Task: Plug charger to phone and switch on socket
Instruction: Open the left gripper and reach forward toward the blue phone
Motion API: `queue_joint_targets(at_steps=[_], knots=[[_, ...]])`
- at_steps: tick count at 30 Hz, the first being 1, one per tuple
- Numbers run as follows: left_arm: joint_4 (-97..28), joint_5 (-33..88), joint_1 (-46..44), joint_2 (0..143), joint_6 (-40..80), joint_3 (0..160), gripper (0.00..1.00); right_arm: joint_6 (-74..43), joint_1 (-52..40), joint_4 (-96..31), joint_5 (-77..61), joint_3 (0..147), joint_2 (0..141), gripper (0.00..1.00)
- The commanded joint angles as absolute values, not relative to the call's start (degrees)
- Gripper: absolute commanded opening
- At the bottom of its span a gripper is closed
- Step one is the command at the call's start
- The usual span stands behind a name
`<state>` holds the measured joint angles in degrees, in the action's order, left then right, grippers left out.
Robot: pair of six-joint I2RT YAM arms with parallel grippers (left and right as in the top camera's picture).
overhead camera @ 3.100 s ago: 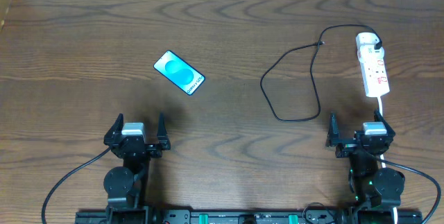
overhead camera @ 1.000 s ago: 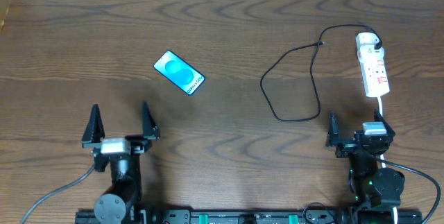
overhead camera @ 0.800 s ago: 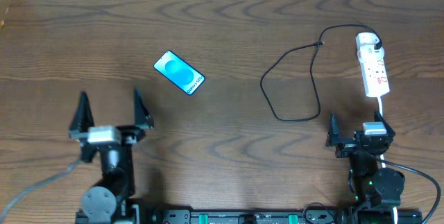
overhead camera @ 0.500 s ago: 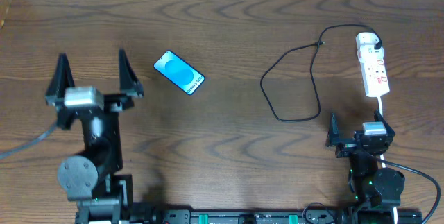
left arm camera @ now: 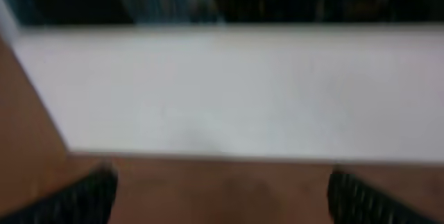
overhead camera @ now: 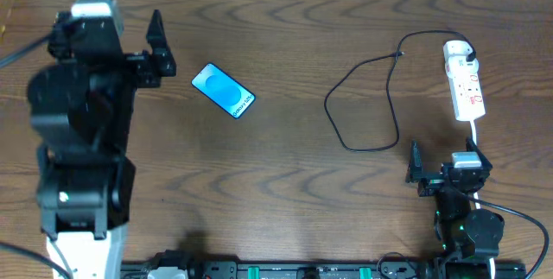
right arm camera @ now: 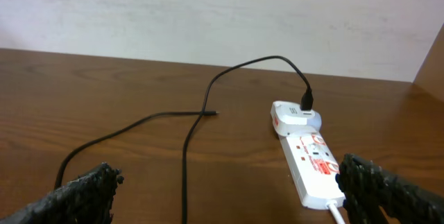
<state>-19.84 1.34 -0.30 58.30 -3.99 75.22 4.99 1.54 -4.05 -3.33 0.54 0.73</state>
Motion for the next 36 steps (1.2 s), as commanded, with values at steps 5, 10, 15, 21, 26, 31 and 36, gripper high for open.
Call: queue_joint_targets(at_steps=[5, 10, 15, 21, 26, 31, 36], knots=[[-36.18, 4.08, -0.62, 68.66, 0.95, 89.34, 0.96, 4.34, 1.19, -4.1, -3.18, 0.32, 0.43, 0.99], [-43.11, 9.74, -0.62, 71.77, 0.97, 89.45, 0.96, 4.34, 1.19, -4.1, -3.18, 0.32, 0.43, 0.99], [-54.24, 11.99, -0.62, 74.19, 0.95, 89.43, 0.96, 4.34, 1.19, -4.1, -3.18, 0.32, 0.43, 0.99], [-58.33, 12.19, -0.62, 76.82, 0.99, 89.43, 0.96, 4.34, 1.19, -4.1, -3.18, 0.32, 0.43, 0.99], [-56.75, 10.83, -0.64, 77.95, 13.69, 89.45, 0.96, 4.34, 1.19, -4.08, -3.18, 0.32, 0.43, 0.99], [-56.71, 3.09, -1.13, 78.63, 24.23, 89.52, 0.96, 4.34, 1.19, -4.1, -3.18, 0.32, 0.43, 0.99], [-56.71, 0.51, -1.13, 81.17, 29.39, 90.35, 0.96, 4.34, 1.19, -4.1, -3.18, 0.32, 0.43, 0.99]])
